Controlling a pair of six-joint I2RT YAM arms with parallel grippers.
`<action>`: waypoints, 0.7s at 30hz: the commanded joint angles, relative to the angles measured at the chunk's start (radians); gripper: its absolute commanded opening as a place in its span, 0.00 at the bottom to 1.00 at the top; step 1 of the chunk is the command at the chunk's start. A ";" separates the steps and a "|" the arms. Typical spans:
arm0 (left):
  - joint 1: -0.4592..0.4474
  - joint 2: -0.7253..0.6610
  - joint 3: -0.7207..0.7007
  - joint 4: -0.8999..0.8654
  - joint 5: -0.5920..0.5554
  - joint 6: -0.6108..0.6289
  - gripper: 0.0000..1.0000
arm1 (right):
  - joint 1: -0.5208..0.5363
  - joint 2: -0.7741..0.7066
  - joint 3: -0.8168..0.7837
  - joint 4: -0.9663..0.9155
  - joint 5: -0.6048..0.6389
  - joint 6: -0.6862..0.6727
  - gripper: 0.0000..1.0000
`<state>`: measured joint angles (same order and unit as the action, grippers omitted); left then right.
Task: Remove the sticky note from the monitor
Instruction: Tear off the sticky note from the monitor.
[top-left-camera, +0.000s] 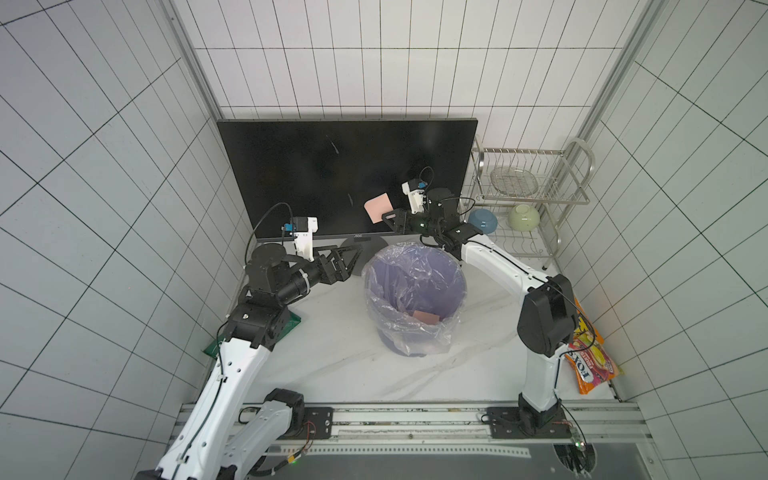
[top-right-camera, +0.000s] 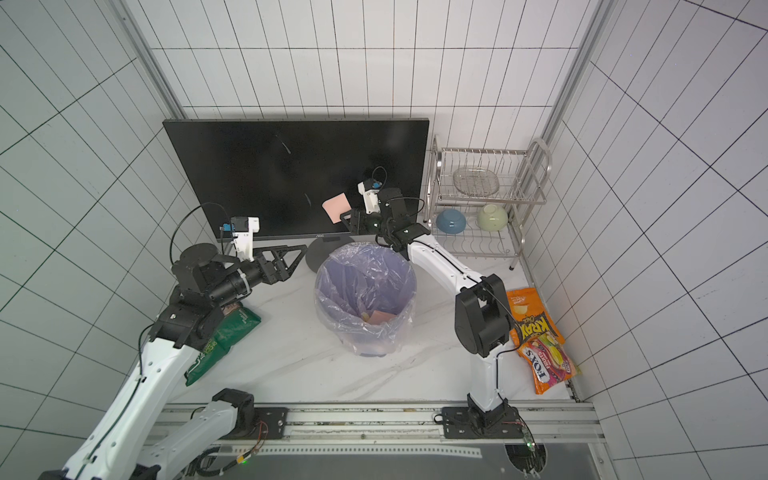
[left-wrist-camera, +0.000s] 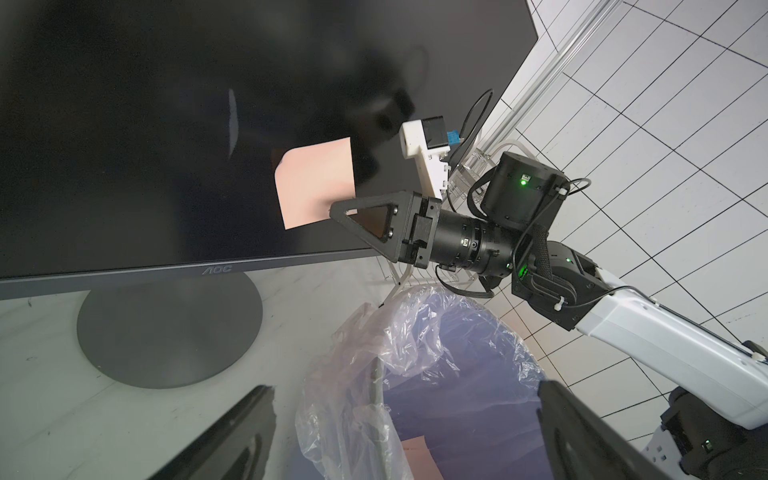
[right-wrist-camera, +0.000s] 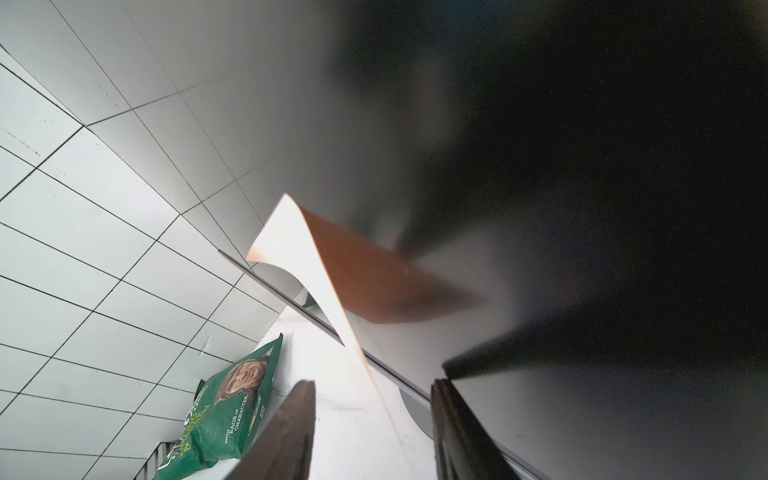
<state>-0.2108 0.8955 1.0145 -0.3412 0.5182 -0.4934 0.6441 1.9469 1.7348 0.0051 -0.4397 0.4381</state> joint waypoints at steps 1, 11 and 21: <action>0.007 -0.019 -0.001 -0.008 0.001 0.022 0.99 | 0.008 0.026 0.043 0.032 0.010 0.013 0.47; 0.013 -0.023 -0.001 -0.020 -0.002 0.034 0.99 | 0.009 0.037 0.059 0.038 -0.002 0.027 0.27; 0.016 -0.017 -0.005 -0.015 -0.001 0.032 0.99 | 0.014 0.003 0.036 0.040 -0.018 0.025 0.00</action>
<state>-0.2008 0.8856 1.0142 -0.3584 0.5179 -0.4778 0.6506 1.9568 1.7615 0.0231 -0.4484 0.4625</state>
